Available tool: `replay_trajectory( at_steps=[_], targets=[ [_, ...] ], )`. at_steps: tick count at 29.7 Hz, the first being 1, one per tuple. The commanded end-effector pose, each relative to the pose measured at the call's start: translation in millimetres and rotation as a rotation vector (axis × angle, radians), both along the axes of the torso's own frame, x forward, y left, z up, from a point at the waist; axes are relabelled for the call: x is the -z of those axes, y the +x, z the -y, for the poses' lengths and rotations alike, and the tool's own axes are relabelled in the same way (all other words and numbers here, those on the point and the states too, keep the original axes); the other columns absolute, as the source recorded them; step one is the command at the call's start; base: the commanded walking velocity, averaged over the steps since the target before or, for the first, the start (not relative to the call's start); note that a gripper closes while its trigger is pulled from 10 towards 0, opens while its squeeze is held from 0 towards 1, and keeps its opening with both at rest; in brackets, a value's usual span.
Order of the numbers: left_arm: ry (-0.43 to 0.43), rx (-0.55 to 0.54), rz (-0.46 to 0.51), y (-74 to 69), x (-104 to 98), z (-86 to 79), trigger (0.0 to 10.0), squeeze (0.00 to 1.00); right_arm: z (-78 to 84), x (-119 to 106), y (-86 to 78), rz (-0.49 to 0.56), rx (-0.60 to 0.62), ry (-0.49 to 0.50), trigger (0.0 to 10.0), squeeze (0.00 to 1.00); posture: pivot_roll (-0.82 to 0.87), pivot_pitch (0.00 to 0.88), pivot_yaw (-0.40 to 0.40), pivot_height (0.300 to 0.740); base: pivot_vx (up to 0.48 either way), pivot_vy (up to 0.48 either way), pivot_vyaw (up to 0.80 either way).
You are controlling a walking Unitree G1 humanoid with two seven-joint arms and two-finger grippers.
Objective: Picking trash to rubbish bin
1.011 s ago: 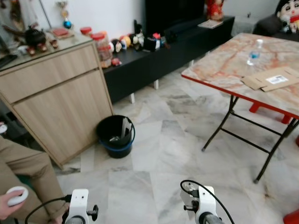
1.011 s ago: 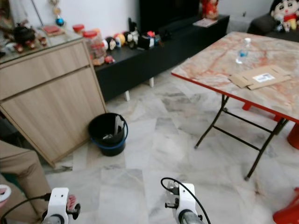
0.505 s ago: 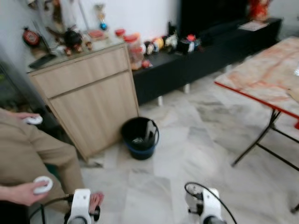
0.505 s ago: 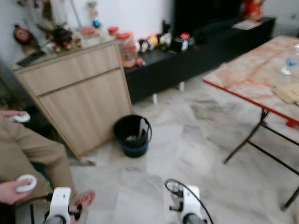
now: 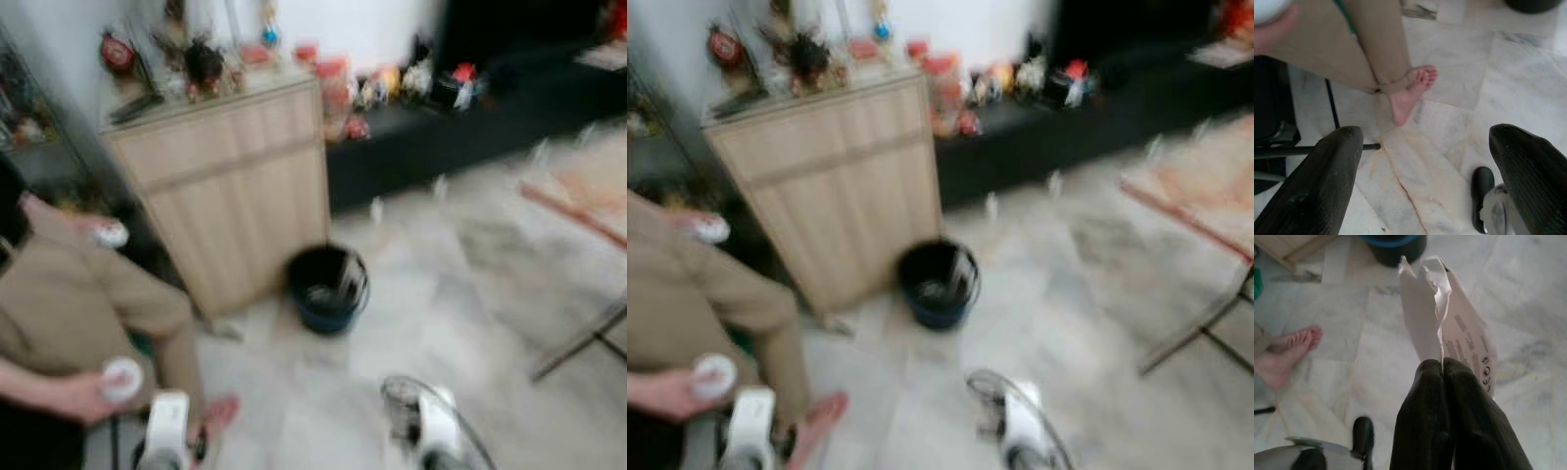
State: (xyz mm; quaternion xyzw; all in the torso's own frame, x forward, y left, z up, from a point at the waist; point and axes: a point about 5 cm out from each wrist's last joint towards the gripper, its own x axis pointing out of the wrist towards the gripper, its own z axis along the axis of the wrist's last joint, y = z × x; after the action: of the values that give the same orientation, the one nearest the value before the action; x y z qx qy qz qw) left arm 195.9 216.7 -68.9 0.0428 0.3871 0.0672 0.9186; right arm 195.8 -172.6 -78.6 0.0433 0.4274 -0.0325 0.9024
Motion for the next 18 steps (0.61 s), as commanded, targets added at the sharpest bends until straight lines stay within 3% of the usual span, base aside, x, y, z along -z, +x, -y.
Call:
replay_trajectory(
  at_steps=[1, 5, 18],
  targets=[
    [0.029, -0.007, 0.007, 1.7, -3.2, -10.0, 10.0, 0.00, -11.5, -0.9, 3.6, 0.004, 0.006, 0.044, 10.0, 0.00, 0.12, 0.013, 0.082, 0.740, 0.345, 0.000, 0.00],
    [0.028, -0.004, 0.007, 1.8, -3.1, -9.3, 10.0, 0.00, -10.9, -0.4, 3.0, -0.006, -0.013, 0.027, 10.0, 0.00, 0.12, 0.011, 0.081, 0.740, 0.345, 0.000, 0.00],
    [0.028, -0.002, 0.011, 2.7, -3.6, -9.2, 10.0, 0.00, -12.3, 0.3, 1.7, -0.007, 0.016, 0.061, 10.0, 0.00, 0.12, 0.009, 0.083, 0.740, 0.344, 0.000, -0.76]
  ],
)
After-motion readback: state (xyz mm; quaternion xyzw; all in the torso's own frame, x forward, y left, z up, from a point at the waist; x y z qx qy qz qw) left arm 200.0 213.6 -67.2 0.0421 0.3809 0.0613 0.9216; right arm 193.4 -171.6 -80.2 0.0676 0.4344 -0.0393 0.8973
